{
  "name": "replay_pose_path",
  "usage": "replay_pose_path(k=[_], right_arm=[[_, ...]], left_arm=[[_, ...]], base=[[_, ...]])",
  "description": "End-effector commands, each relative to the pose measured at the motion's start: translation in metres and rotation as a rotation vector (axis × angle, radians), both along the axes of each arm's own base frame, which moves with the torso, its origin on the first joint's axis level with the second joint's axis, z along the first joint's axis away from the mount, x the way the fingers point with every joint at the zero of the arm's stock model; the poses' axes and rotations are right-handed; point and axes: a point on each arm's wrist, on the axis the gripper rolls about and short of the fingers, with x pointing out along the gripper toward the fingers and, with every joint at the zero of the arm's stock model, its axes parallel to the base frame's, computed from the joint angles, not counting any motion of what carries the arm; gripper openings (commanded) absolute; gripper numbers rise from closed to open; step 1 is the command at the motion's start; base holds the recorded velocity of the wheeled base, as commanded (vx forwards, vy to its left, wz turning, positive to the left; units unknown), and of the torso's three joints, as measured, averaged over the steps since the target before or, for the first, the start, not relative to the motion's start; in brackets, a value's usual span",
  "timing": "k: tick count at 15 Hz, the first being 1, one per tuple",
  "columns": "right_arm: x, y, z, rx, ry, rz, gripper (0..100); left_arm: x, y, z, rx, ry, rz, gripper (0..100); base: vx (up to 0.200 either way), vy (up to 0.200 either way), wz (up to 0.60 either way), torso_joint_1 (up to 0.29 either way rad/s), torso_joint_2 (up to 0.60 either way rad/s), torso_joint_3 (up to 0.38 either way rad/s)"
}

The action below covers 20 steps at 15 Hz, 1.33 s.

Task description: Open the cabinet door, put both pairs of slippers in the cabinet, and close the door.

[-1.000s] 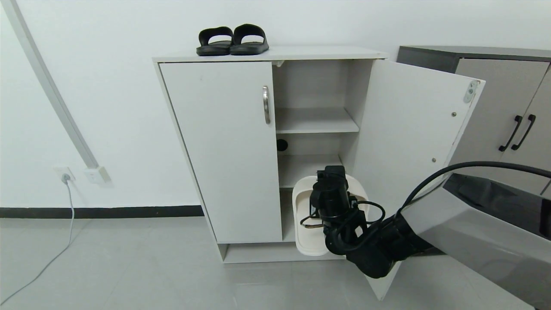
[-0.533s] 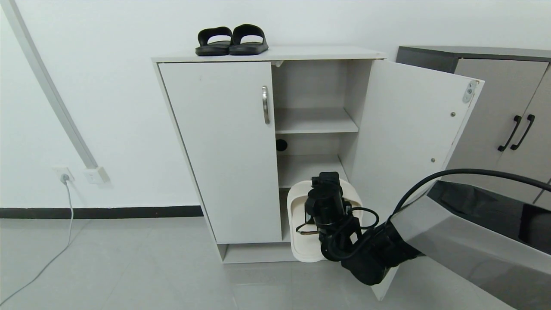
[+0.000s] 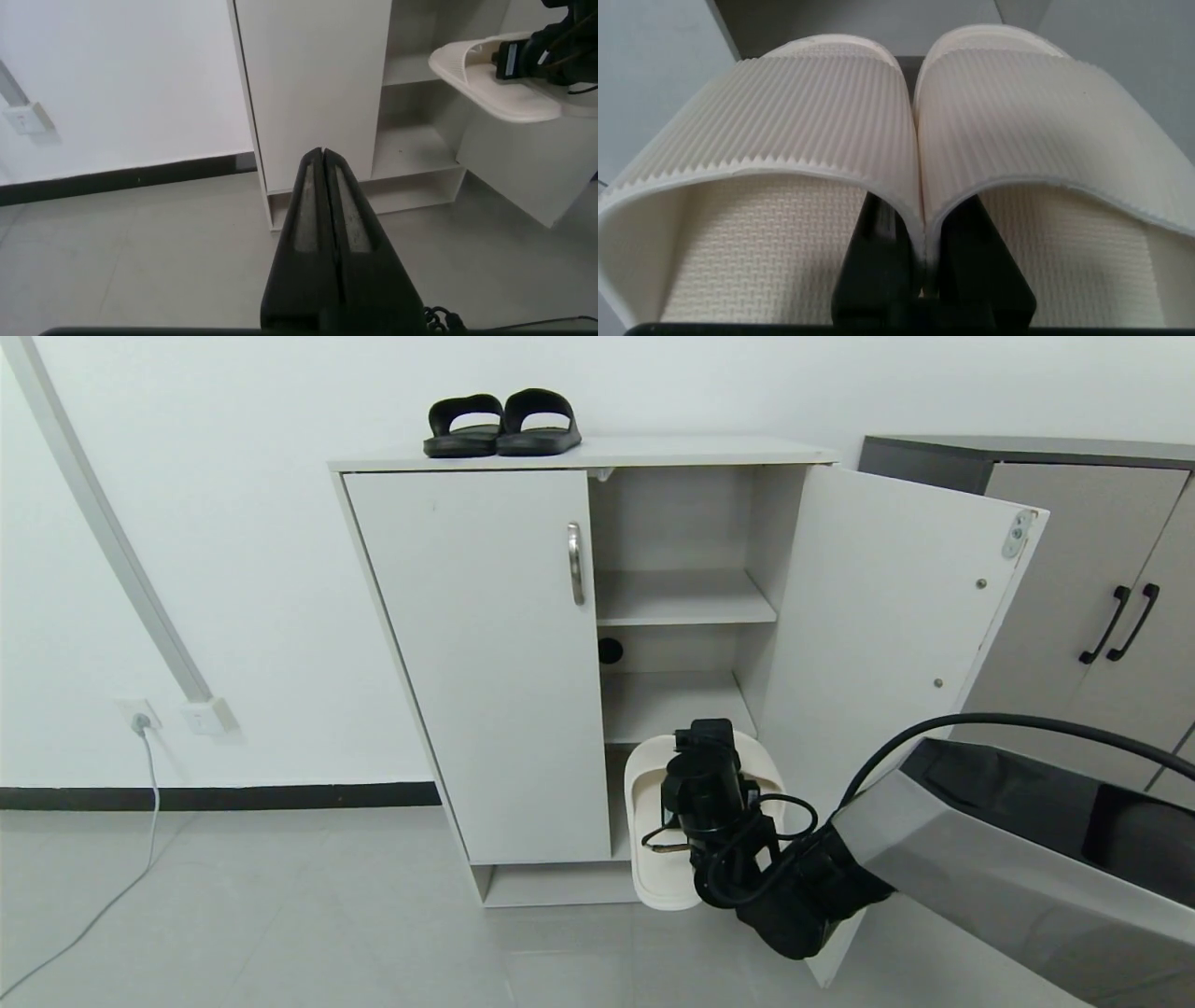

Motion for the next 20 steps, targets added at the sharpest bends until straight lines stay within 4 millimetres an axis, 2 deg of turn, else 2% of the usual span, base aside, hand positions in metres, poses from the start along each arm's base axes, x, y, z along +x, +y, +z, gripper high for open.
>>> replay_pose_path(k=[1, 11, 16, 20], right_arm=[[-0.001, 0.003, -0.002, -0.001, 0.0, 0.007, 0], [-0.006, 0.008, -0.002, -0.007, -0.075, 0.035, 0], [-0.011, 0.005, 0.013, -0.029, -0.225, 0.051, 0], [-0.012, 0.005, 0.019, -0.022, -0.27, 0.051, 0]], left_arm=[[0.0, 0.0, 0.0, 0.0, 0.0, 0.0, 0], [0.0, 0.0, 0.0, -0.006, 0.001, 0.002, 0], [0.0, 0.0, 0.0, -0.006, 0.001, 0.002, 0], [0.0, 0.0, 0.0, -0.006, 0.002, 0.002, 0]], base=[[0.0, 0.0, 0.0, 0.0, 0.0, 0.0], [0.0, 0.0, 0.0, 0.001, 0.0, -0.18], [0.0, 0.0, 0.0, -0.001, 0.0, -0.2], [0.05, 0.0, 0.0, 0.001, 0.0, -0.105]])
